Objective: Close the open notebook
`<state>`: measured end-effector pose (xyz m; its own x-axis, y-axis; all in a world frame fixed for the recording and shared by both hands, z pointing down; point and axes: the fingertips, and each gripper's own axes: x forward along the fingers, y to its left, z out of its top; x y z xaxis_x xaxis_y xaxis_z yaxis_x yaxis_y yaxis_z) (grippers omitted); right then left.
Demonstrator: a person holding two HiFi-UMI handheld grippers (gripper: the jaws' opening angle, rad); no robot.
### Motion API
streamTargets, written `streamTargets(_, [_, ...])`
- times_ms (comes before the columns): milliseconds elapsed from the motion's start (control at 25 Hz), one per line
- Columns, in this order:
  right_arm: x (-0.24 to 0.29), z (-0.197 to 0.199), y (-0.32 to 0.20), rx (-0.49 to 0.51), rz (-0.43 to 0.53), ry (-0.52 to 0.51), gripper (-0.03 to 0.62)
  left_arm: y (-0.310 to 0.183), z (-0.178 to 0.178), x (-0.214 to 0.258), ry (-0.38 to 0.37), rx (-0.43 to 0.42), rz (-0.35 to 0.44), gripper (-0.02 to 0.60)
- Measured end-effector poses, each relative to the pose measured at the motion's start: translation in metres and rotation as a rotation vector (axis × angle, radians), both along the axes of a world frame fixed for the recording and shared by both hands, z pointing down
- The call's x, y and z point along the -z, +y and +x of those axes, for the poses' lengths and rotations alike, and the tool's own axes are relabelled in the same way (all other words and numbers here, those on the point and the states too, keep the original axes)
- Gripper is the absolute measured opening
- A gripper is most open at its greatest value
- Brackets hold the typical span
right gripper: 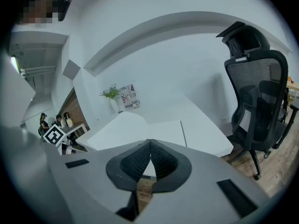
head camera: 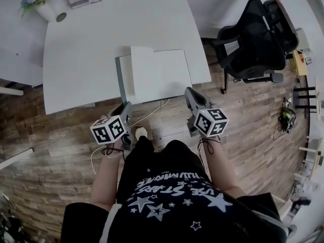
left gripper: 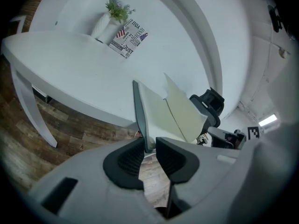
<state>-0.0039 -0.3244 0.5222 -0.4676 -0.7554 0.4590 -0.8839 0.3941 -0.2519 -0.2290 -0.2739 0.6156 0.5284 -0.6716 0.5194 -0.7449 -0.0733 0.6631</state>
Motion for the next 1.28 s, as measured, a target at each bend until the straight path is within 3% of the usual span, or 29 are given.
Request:
streamTargets(440, [0.021, 0.025, -0.010, 0.005, 0.050, -0.049, 0.005, 0.000, 0.005, 0.032, -0.185, 0.015, 0.062, 0.061])
streamTargets(760, [0.034, 0.039, -0.018, 0.062, 0.072, -0.092, 0.005, -0.001, 0.016, 0.070, -0.276, 0.048, 0.124, 0.057])
streamTargets(1040, [0.044, 0.062, -0.024, 0.097, 0.092, -0.121, 0.005, -0.004, 0.032, 0.099, -0.366, 0.074, 0.175, 0.054])
streamTargets(1280, [0.048, 0.084, -0.028, 0.102, 0.104, -0.140, 0.005, -0.009, 0.057, 0.126, -0.447, 0.044, 0.234, 0.052])
